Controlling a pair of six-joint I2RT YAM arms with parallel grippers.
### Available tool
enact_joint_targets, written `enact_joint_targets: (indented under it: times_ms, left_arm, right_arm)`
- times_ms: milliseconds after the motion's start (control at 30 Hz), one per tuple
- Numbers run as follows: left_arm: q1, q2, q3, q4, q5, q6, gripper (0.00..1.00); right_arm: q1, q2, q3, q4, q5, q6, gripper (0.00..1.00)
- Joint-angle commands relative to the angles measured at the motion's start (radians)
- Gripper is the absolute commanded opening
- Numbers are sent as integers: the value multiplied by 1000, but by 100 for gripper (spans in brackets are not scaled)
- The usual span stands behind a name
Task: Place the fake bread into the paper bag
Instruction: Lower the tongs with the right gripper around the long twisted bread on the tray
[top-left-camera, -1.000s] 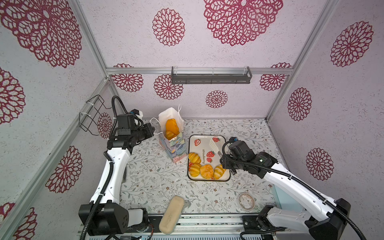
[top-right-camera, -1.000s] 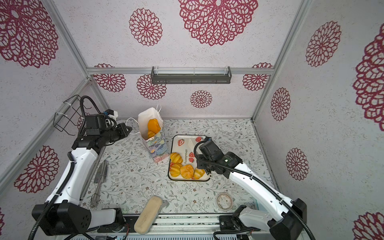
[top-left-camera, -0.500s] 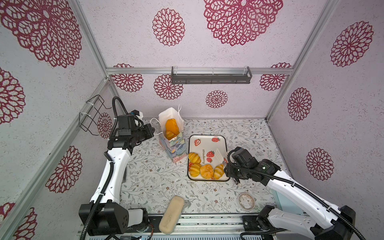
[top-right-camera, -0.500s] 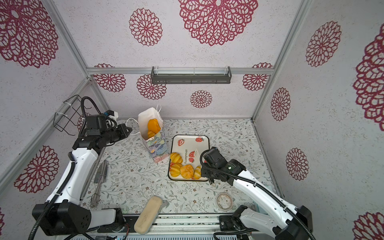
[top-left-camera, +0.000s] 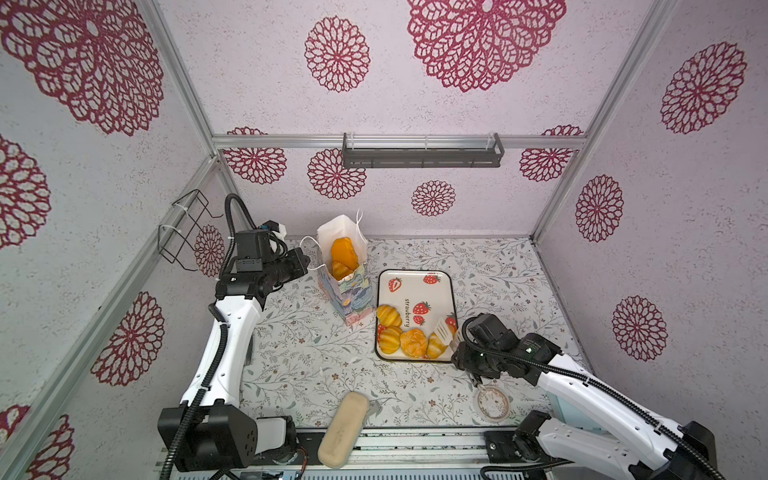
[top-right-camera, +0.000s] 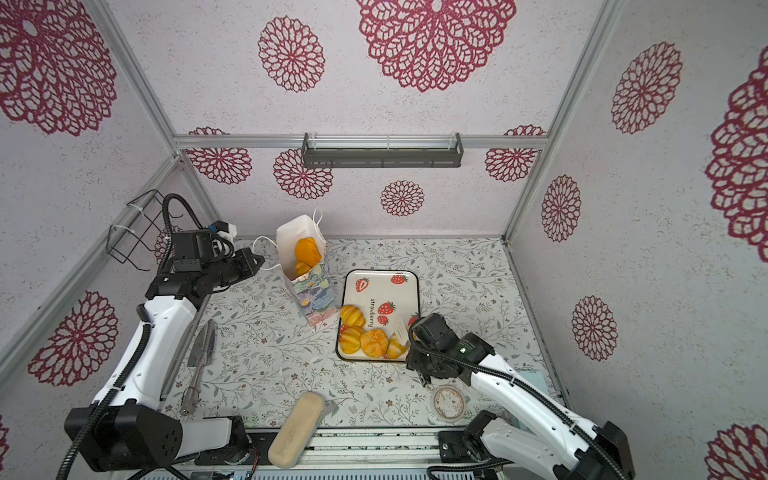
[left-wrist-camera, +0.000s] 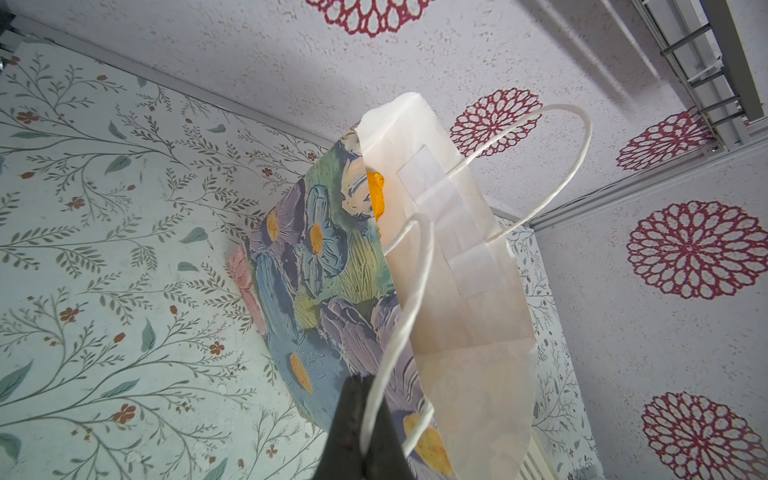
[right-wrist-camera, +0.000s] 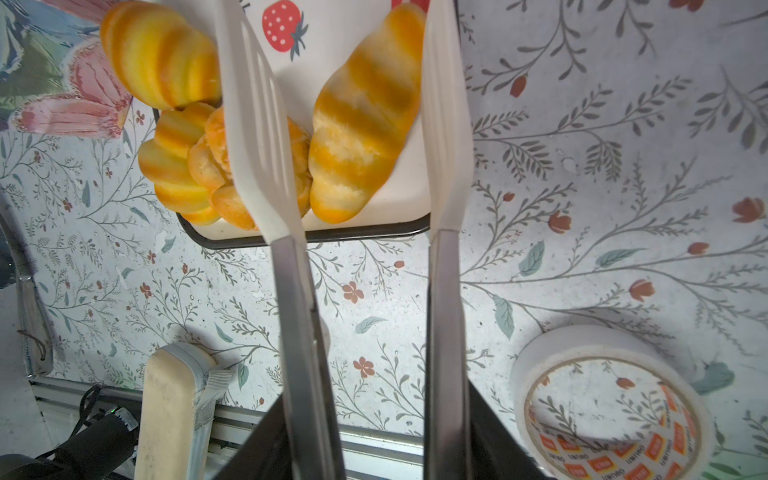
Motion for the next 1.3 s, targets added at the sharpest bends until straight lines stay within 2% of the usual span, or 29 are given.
enact_joint_targets:
  times_ms: [0, 400, 767, 1033, 1267]
  left_arm:
    - [-6, -12, -16, 8, -8, 2, 0]
    - [-3, -13, -19, 7, -10, 6, 0]
    - [-1, -10, -20, 6, -8, 6, 0]
    - [1, -4, -20, 6, -2, 5, 0]
    - [1, 0, -20, 8, 1, 2, 0]
  right_arm:
    - [-4, 3, 9, 49, -15, 27, 54]
    - [-19, 37, 1, 72, -24, 14, 54]
    - [-59, 99, 37, 115, -43, -59, 54]
    - [-67, 154, 108, 92, -13, -125, 54]
    - [-67, 119, 112, 36, 12, -118, 54]
